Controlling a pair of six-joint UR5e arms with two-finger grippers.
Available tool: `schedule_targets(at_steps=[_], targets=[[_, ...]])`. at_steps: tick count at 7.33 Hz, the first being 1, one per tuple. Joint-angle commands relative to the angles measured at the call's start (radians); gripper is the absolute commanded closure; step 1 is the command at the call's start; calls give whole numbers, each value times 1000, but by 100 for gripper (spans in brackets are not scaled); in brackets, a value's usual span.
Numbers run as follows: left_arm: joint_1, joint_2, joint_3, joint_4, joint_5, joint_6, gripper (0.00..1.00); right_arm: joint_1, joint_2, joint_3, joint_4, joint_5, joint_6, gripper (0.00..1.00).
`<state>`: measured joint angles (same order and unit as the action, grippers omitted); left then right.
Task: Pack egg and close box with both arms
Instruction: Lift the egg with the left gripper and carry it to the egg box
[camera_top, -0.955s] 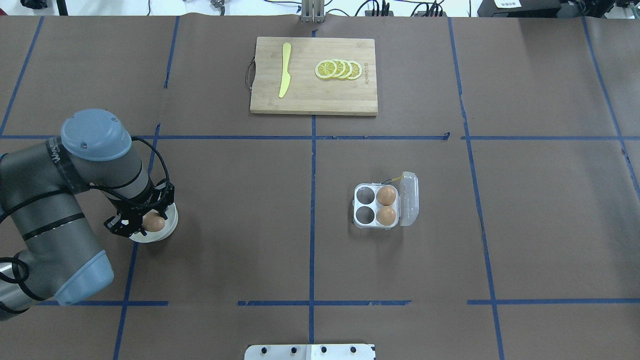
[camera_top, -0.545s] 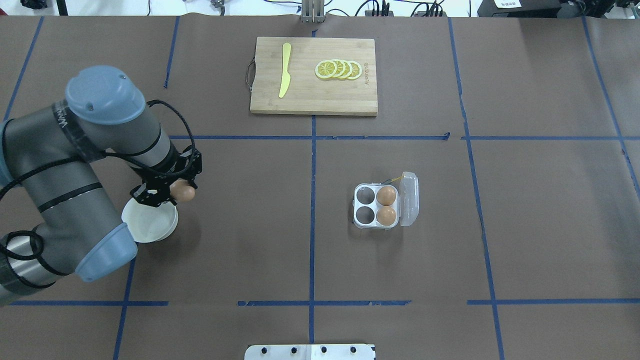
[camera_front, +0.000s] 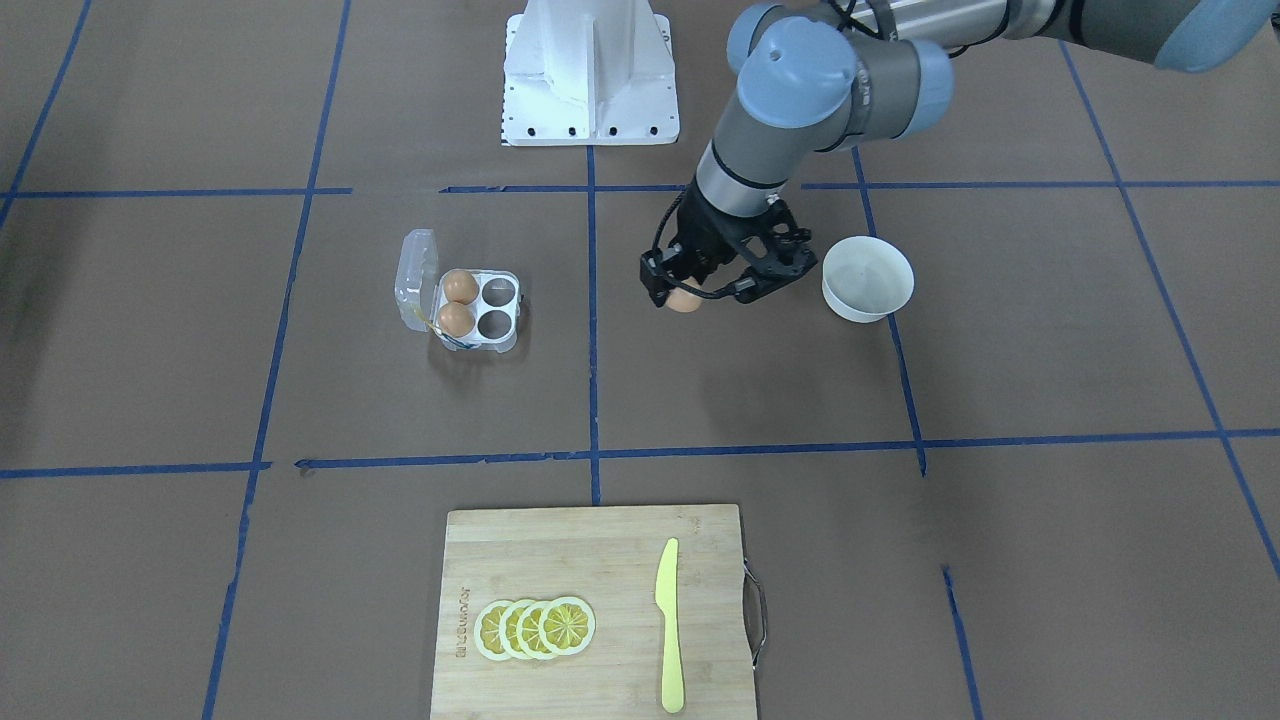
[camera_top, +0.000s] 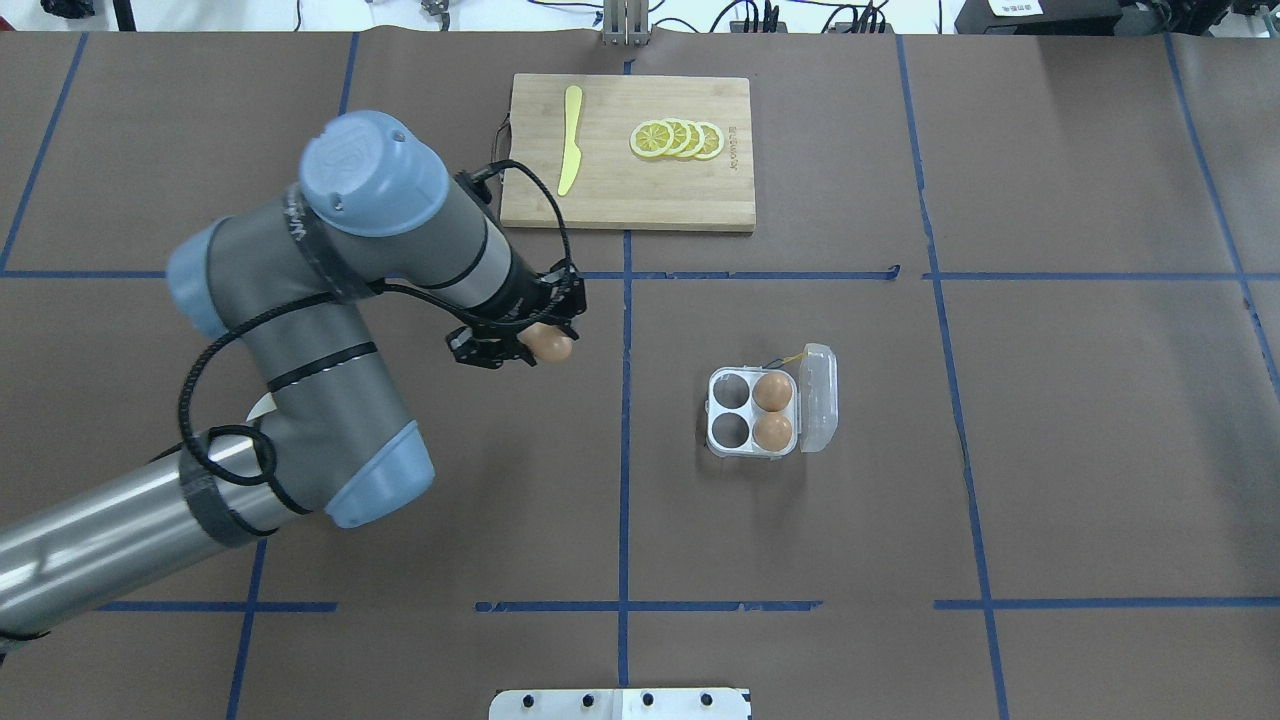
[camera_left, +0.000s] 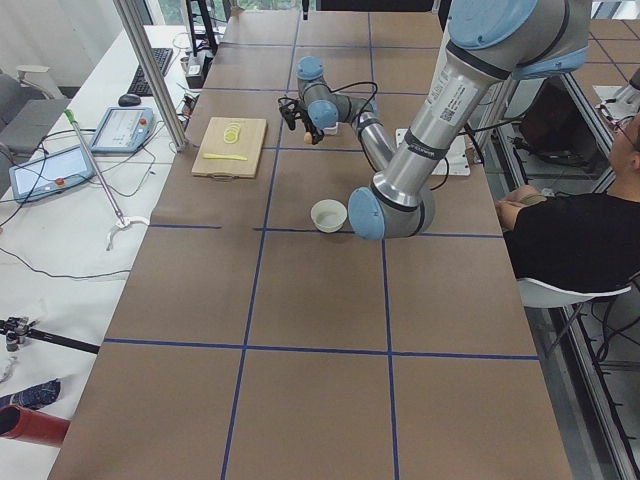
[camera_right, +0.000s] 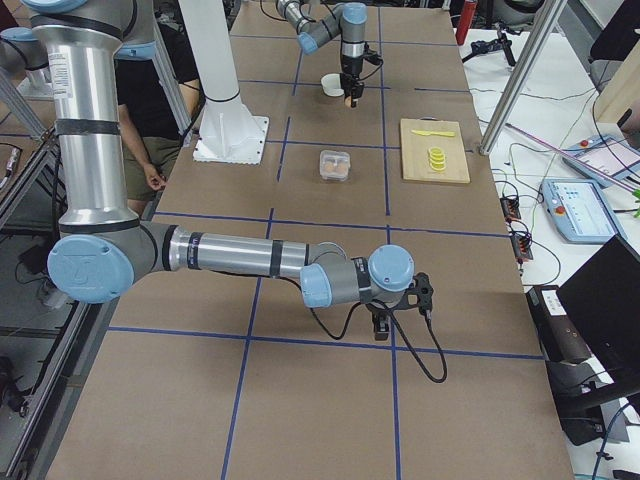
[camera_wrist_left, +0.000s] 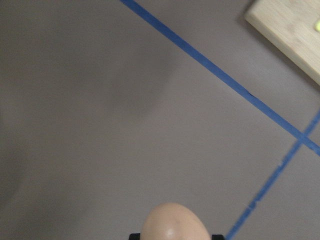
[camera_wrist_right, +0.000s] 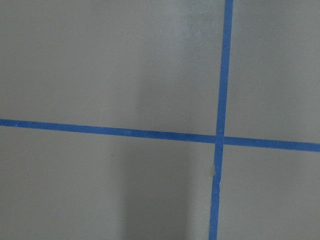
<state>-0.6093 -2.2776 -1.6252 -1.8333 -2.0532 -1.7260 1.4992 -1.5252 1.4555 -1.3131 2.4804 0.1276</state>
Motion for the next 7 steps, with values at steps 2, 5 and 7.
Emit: schedule_targets(at_steps=[2, 5, 7], targets=[[153, -112, 163, -292, 72, 128, 100, 0, -1, 0, -1, 0, 1, 0], [200, -204, 292, -399, 148, 132, 100, -10, -1, -1, -2, 0, 1, 0], [198, -200, 297, -400, 157, 147, 100, -10, -3, -4, -2, 0, 0, 0]])
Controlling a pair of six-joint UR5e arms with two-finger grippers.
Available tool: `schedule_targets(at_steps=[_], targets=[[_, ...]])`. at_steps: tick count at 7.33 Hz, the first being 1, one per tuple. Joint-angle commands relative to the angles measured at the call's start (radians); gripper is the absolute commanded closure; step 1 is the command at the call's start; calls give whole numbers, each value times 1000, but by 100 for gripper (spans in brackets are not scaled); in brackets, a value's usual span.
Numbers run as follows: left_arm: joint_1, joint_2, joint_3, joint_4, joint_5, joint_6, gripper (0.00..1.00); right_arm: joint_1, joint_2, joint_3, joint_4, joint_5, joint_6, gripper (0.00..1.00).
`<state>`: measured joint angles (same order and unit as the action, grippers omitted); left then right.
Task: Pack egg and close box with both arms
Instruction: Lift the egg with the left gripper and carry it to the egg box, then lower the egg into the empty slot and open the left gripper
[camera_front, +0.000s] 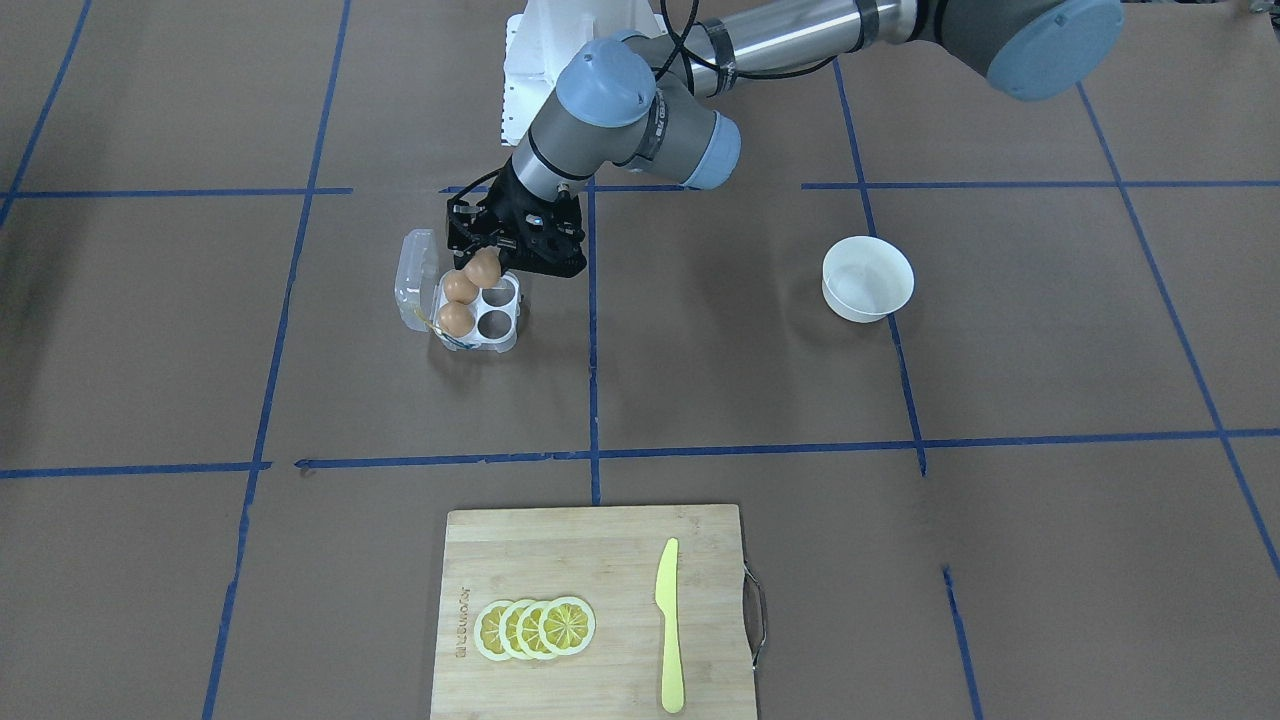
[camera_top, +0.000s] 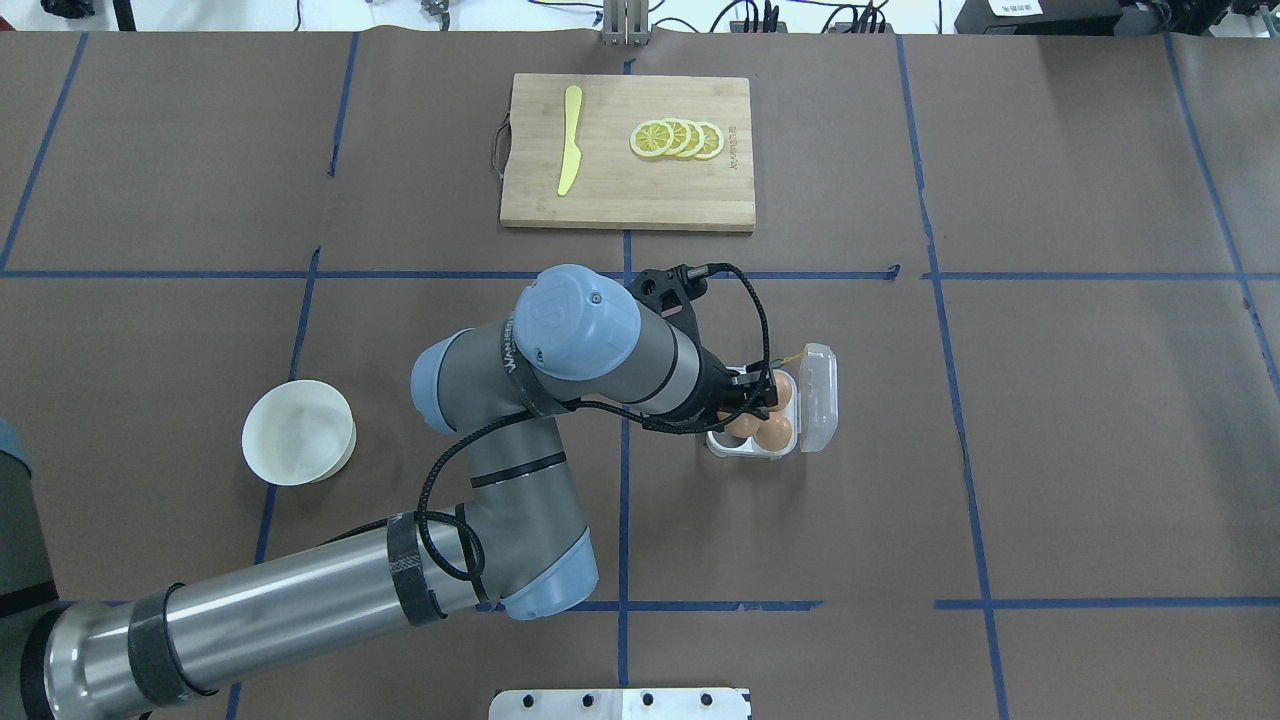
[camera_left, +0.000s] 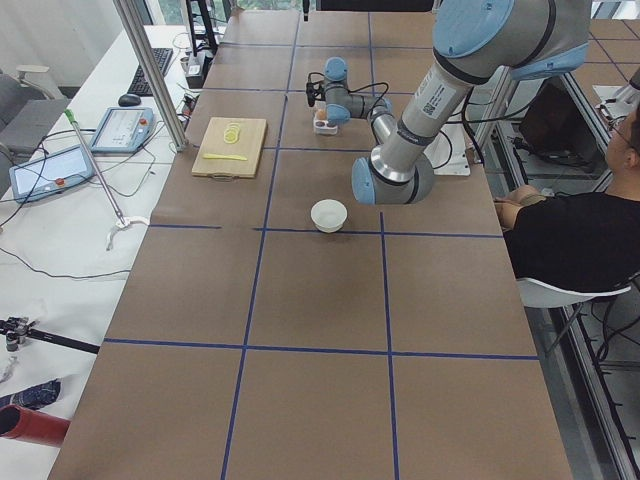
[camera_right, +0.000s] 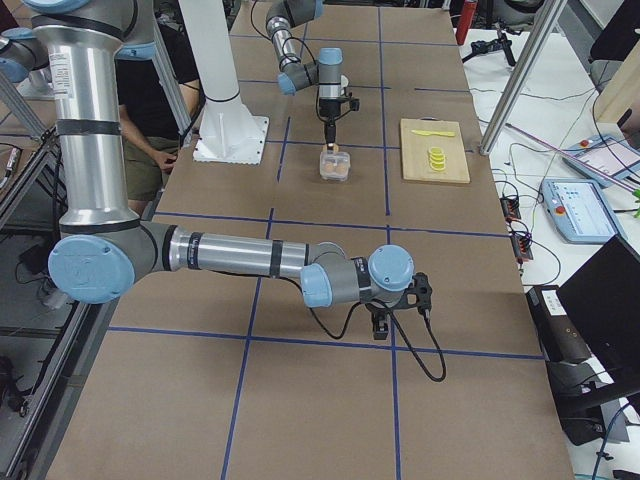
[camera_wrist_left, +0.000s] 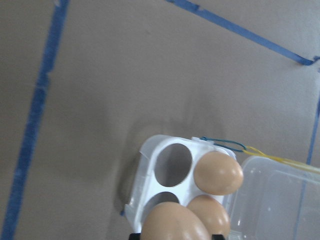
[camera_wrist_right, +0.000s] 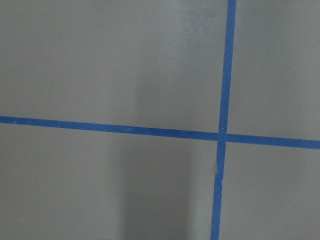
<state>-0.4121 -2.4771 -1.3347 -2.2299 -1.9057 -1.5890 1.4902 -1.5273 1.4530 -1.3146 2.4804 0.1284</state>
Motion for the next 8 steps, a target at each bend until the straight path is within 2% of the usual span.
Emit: schedule_targets(at_steps=[1, 2, 3, 4, 5, 8], targets=[[1, 1, 12, -4, 14, 18, 97, -1, -1, -5, 0, 0, -1, 0], [1, 1, 18, -4, 14, 35, 57, -1, -2, -5, 0, 0, 0, 0], [1, 1, 17, -4, 14, 40, 39, -1, -1, -5, 0, 0, -1, 0], [1, 1, 19, -4, 14, 40, 27, -1, -1, -5, 0, 0, -1, 0], [1, 1, 19, -4, 14, 41, 19, -1, -1, -6, 0, 0, -1, 0], [-31, 3, 12, -2, 14, 52, 18, -20, 1, 6, 1, 0, 19, 0]])
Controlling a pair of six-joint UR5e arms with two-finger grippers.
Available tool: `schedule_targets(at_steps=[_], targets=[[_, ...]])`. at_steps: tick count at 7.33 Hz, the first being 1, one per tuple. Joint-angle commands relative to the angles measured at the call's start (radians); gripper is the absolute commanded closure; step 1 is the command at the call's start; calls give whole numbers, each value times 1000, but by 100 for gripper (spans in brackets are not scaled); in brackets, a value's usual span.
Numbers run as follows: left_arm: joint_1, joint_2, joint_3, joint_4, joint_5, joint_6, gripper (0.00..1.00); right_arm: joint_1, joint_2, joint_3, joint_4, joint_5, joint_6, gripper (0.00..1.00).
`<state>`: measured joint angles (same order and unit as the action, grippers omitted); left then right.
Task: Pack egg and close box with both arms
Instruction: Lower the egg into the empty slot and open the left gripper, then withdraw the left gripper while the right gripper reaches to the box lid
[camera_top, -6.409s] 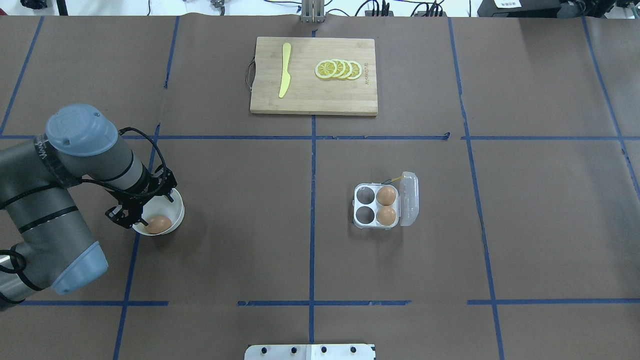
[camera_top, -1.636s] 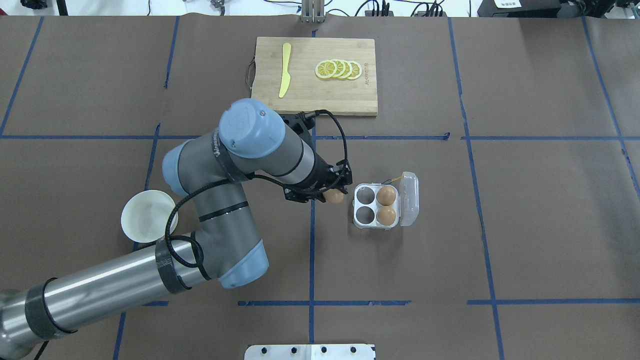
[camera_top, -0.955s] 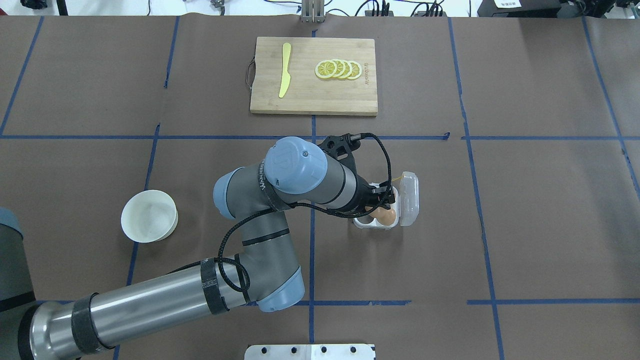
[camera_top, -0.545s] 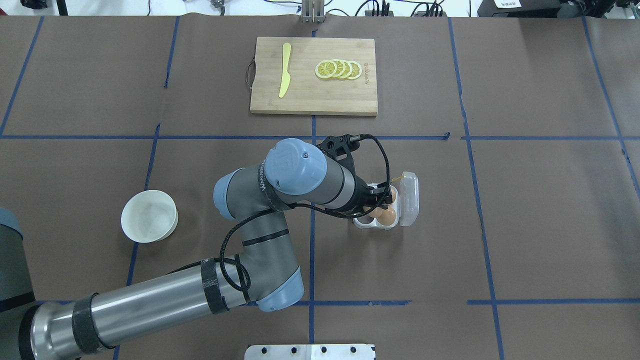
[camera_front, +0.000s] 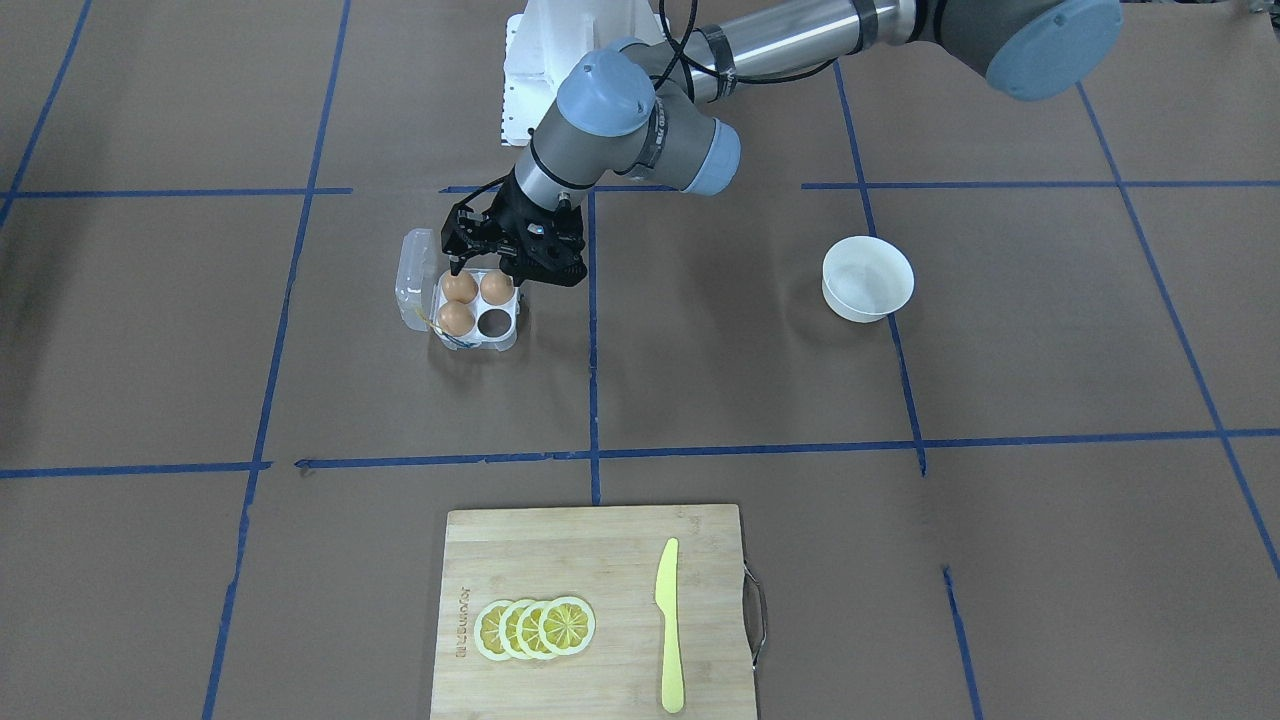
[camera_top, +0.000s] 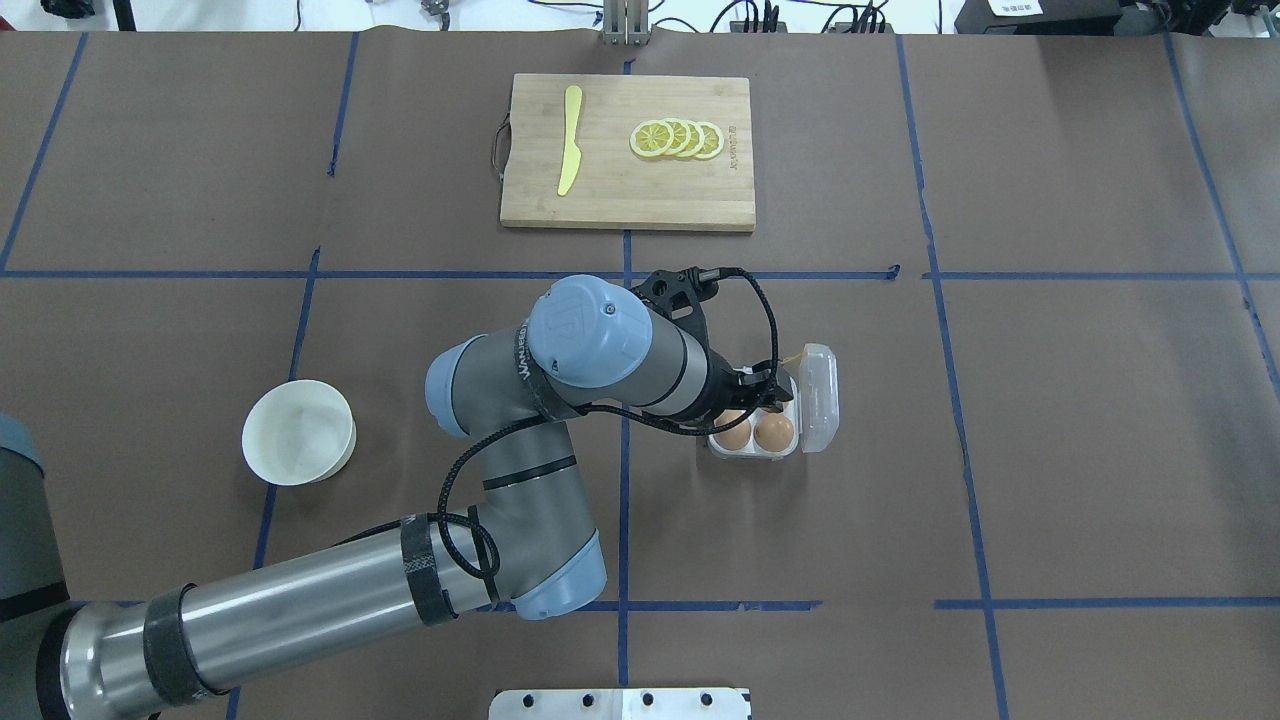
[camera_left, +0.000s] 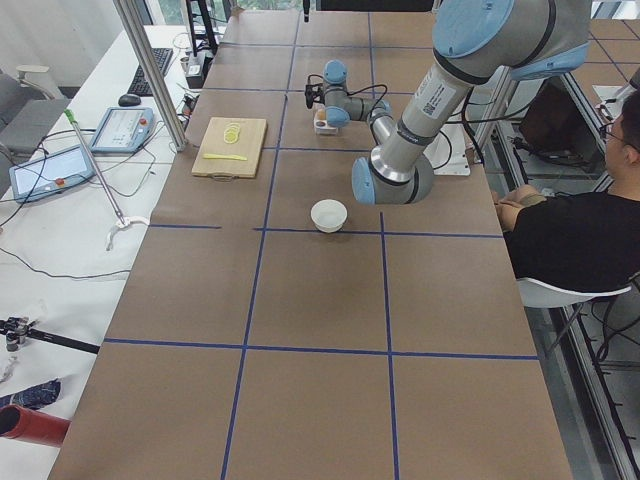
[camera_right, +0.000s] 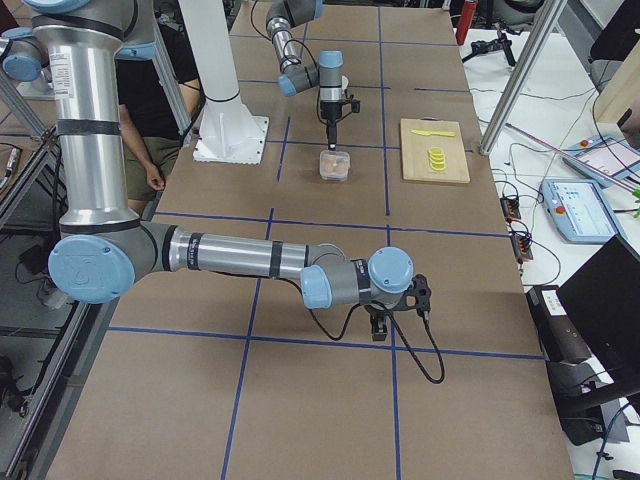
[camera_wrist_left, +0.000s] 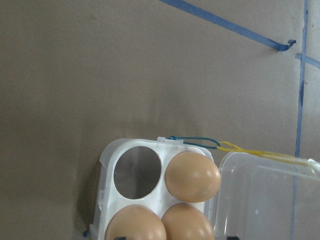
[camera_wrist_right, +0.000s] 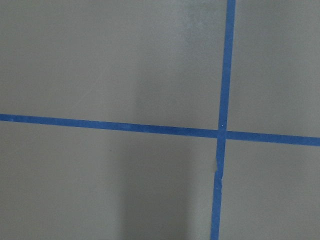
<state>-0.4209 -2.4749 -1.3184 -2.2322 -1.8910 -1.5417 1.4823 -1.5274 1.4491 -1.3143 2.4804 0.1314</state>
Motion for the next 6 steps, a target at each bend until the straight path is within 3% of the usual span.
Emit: schedule_targets(at_steps=[1, 4, 6], targets=[[-63, 19, -30, 14, -8, 24, 18, -46, 3, 42, 3, -2, 89, 0], [-192, 222, -258, 128, -69, 189, 19, -187, -3, 209, 29, -12, 400, 0], [-338, 340, -312, 157, -153, 427, 19, -329, -10, 227, 310, -107, 741, 0]])
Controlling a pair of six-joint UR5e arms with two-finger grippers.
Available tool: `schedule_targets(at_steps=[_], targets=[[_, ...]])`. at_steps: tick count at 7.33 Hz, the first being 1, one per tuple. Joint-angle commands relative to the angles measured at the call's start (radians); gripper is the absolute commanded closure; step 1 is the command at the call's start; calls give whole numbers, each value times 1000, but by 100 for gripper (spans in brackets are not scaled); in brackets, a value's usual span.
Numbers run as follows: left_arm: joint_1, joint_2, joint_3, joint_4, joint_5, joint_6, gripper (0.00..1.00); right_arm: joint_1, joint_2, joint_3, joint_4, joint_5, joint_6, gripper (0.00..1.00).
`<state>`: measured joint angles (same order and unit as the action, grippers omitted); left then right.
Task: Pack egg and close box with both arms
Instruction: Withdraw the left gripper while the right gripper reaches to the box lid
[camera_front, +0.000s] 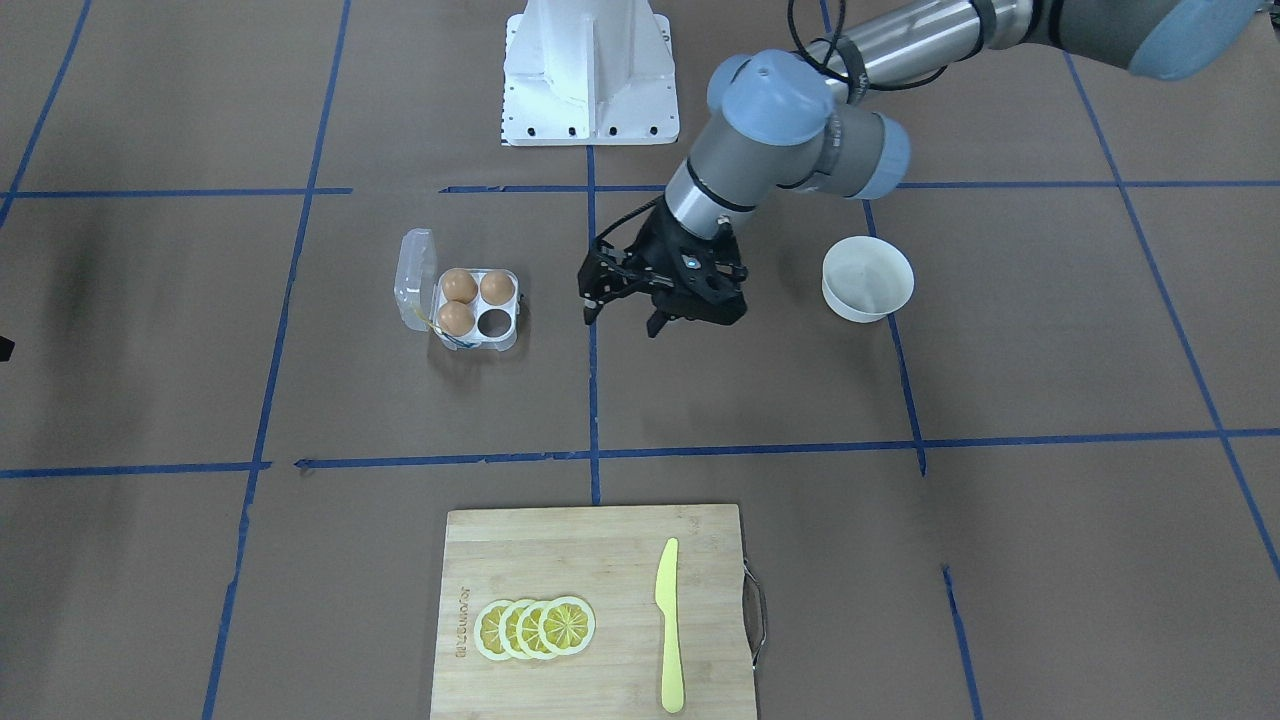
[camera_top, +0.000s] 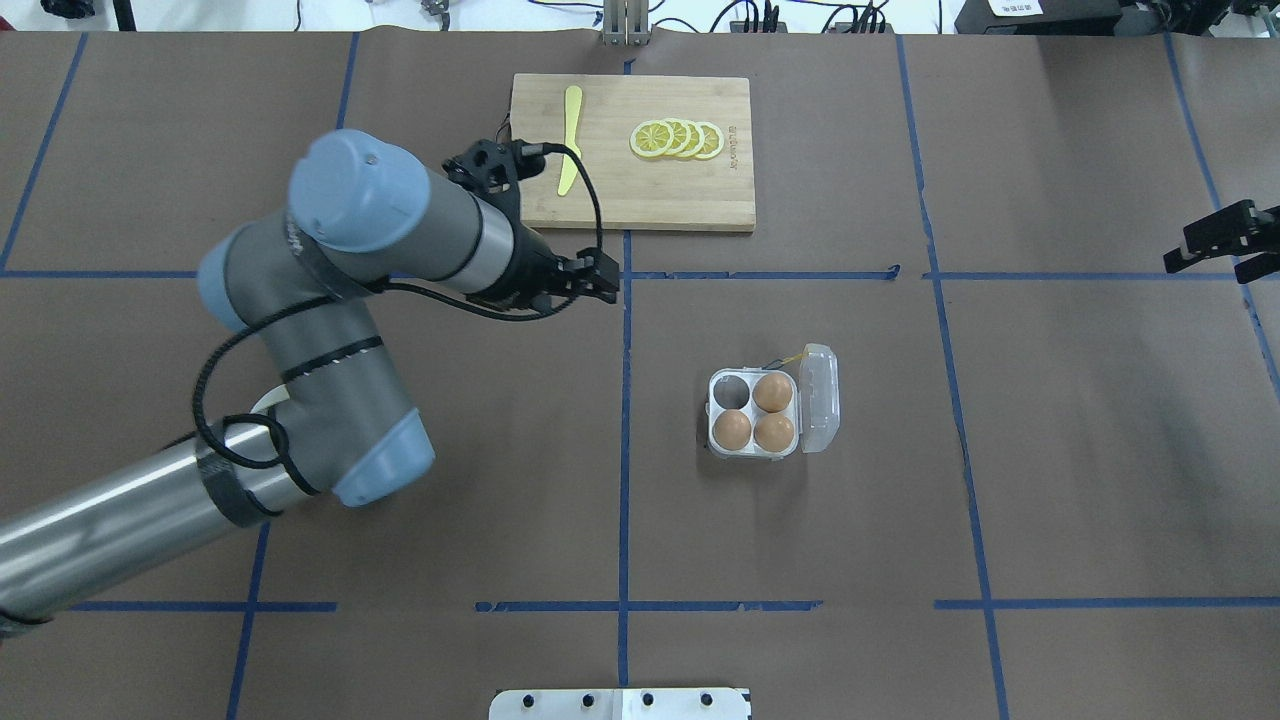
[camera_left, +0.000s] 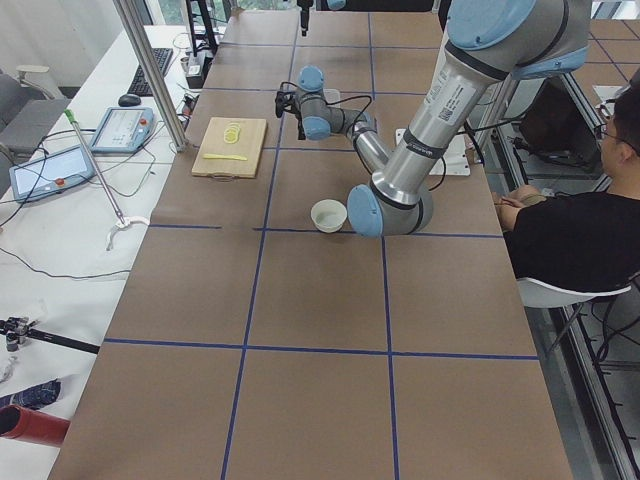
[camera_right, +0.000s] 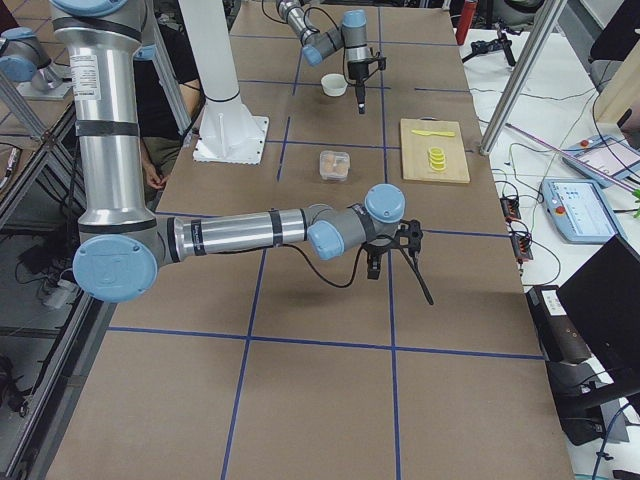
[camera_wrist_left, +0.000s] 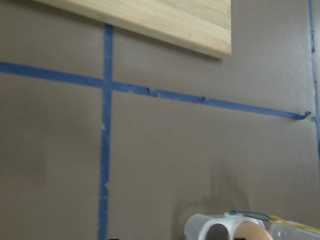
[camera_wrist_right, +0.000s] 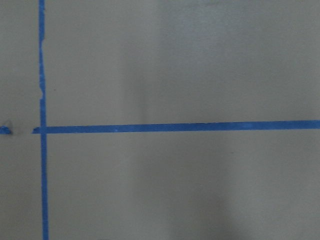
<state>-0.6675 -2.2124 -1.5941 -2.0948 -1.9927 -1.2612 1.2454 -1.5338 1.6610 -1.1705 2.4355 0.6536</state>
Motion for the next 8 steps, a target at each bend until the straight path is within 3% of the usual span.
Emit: schedule_targets(at_steps=[1, 2, 3, 4, 5, 6, 7, 8], targets=[[-153, 147, -58, 19, -82, 267, 19, -174, -3, 41, 216, -105, 335, 0], [-220, 255, -104, 19, -92, 399, 19, -269, -2, 109, 216, -156, 434, 0], [-306, 307, -109, 18, -166, 513, 19, -400, 7, 171, 216, -250, 580, 0], [-361, 331, -103, 18, -225, 578, 18, -590, 97, 196, 198, -441, 736, 0], [-369, 332, -95, 18, -224, 595, 18, -722, 247, 194, 70, -564, 844, 0], [-369, 332, -90, 16, -224, 600, 18, -745, 434, 189, -168, -578, 853, 0], [-371, 332, -92, 16, -225, 600, 18, -738, 498, 198, -275, -572, 841, 0], [-371, 333, -92, 15, -225, 600, 18, -715, 494, 197, -275, -564, 837, 0]])
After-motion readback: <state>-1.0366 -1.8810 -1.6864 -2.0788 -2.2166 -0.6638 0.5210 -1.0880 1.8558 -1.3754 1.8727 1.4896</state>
